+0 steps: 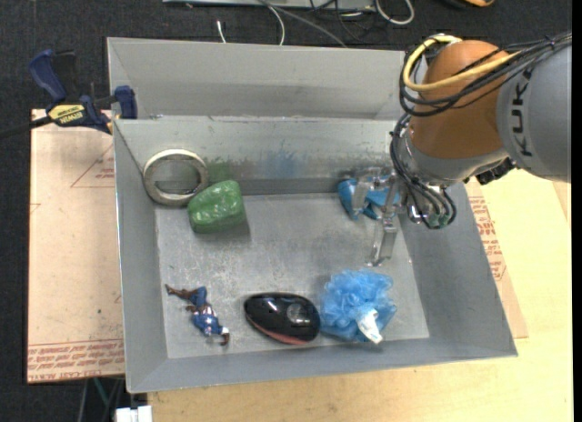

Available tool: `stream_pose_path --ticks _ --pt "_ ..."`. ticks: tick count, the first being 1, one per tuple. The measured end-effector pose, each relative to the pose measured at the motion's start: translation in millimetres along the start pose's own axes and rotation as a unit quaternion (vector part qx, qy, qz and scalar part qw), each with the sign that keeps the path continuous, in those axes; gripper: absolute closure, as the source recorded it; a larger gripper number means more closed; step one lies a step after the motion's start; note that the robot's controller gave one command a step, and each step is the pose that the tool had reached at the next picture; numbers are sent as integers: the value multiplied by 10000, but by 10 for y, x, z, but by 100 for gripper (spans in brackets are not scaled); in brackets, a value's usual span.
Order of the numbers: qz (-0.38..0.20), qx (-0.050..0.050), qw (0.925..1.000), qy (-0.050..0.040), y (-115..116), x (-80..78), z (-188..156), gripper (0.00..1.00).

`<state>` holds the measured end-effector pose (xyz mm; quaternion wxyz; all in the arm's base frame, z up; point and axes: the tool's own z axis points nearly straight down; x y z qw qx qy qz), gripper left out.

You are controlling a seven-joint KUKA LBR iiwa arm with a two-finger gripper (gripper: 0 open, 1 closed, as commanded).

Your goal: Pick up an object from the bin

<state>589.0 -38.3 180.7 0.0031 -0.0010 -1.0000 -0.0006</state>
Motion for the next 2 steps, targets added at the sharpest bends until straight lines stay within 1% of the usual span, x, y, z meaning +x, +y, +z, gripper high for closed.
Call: stream_pose_path --ticks 1,2 --pt "-9 3 10000 -38 2 -17 -45 0" --pt "-790 12 9969 -63 -114 784 1023 0"
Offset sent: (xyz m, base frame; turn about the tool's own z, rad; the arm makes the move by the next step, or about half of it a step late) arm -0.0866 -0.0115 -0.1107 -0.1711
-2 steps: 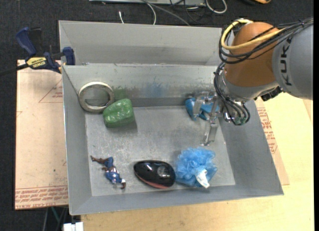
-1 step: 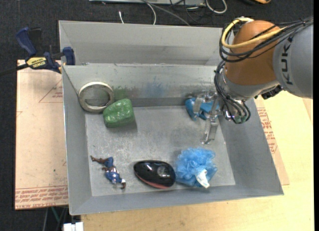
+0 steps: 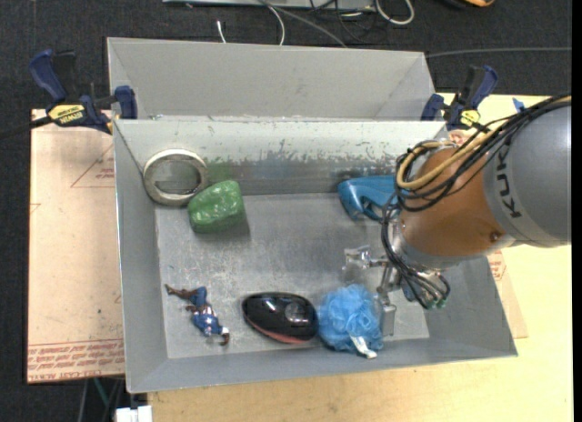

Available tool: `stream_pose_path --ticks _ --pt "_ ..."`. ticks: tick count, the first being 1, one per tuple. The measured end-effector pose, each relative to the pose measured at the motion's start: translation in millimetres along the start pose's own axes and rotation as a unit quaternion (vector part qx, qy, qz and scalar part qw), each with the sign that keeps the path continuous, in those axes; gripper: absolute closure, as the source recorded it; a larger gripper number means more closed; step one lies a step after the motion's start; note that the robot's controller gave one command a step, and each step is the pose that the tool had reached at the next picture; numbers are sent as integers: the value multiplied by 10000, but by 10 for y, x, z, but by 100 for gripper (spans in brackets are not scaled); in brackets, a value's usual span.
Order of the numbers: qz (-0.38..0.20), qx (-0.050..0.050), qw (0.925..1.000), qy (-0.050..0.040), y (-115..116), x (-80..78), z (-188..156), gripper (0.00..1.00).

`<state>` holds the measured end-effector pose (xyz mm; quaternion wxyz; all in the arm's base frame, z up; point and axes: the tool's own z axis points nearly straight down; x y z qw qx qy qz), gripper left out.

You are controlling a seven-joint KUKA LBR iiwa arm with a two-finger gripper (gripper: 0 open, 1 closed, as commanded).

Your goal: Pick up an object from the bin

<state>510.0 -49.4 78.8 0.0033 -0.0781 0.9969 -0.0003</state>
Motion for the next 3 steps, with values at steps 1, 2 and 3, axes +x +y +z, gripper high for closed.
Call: stream_pose_path --ticks 1,2,3 --pt "-26 5 10000 -67 181 -79 -834 0" --pt "-735 -24 9973 40 1278 54 -211 0" --pt "-1294 29 9915 -144 1221 35 63 0"
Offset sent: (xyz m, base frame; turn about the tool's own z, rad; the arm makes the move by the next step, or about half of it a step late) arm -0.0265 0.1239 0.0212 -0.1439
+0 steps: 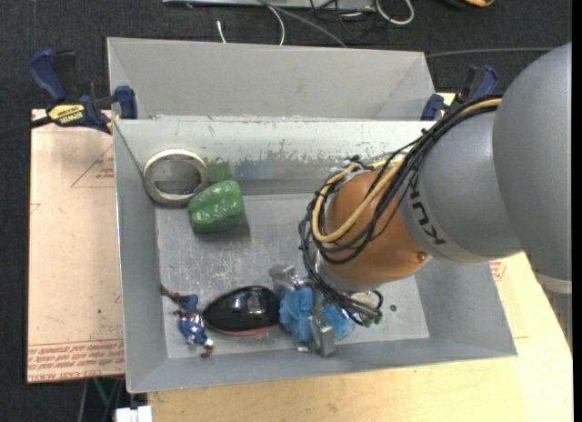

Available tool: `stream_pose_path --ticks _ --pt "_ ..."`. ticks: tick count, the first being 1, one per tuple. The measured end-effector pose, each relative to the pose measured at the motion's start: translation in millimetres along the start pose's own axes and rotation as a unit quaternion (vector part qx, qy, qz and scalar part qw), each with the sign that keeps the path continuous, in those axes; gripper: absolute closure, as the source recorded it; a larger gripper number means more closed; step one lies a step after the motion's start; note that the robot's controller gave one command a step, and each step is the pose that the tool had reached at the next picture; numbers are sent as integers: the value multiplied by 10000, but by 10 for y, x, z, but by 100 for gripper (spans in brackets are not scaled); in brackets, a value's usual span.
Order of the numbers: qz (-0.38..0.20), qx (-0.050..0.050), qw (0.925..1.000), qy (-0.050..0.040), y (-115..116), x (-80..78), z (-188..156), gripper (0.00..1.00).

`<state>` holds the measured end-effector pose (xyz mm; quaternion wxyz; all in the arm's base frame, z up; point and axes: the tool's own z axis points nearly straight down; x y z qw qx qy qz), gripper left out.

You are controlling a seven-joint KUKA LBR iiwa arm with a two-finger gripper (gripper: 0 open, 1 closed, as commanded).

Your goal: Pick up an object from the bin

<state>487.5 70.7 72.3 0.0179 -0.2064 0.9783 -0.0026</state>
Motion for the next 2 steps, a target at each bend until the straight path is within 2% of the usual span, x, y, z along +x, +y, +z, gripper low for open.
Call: stream_pose_path --ticks 1,2 --pt "1193 -54 9928 106 74 -55 17 100" --pt "1193 -54 9928 107 74 -55 17 100"
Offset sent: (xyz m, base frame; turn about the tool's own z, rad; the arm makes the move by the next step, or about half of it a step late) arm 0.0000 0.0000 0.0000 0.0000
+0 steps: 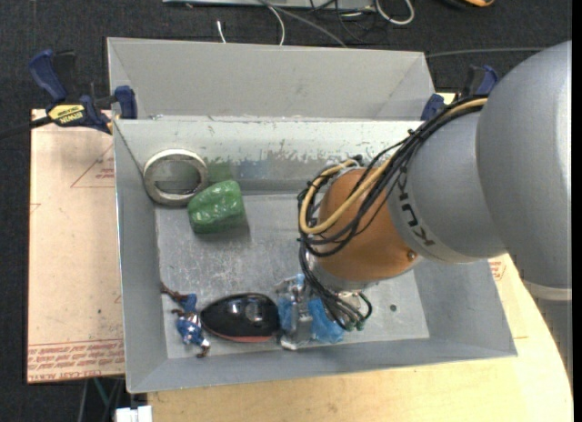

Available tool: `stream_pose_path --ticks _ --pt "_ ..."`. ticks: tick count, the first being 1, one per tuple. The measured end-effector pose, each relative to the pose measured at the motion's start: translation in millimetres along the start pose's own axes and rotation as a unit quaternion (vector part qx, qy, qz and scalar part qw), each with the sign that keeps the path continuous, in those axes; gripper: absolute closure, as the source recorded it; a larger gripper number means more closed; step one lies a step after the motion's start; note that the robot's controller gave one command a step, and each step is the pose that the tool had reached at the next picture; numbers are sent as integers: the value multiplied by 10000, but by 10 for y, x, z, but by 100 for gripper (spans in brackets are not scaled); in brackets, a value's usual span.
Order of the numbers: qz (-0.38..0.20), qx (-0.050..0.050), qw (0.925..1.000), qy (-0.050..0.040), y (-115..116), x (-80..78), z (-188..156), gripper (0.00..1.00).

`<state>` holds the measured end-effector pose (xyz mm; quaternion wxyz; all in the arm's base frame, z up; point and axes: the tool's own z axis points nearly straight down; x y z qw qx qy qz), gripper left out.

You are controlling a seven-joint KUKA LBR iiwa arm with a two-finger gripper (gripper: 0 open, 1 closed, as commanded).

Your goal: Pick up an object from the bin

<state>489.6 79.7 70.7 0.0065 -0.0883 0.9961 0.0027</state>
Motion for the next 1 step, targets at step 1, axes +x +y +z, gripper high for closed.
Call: stream_pose_path --ticks 1 --pt "-4 -4 10000 52 6 25 -369 100"
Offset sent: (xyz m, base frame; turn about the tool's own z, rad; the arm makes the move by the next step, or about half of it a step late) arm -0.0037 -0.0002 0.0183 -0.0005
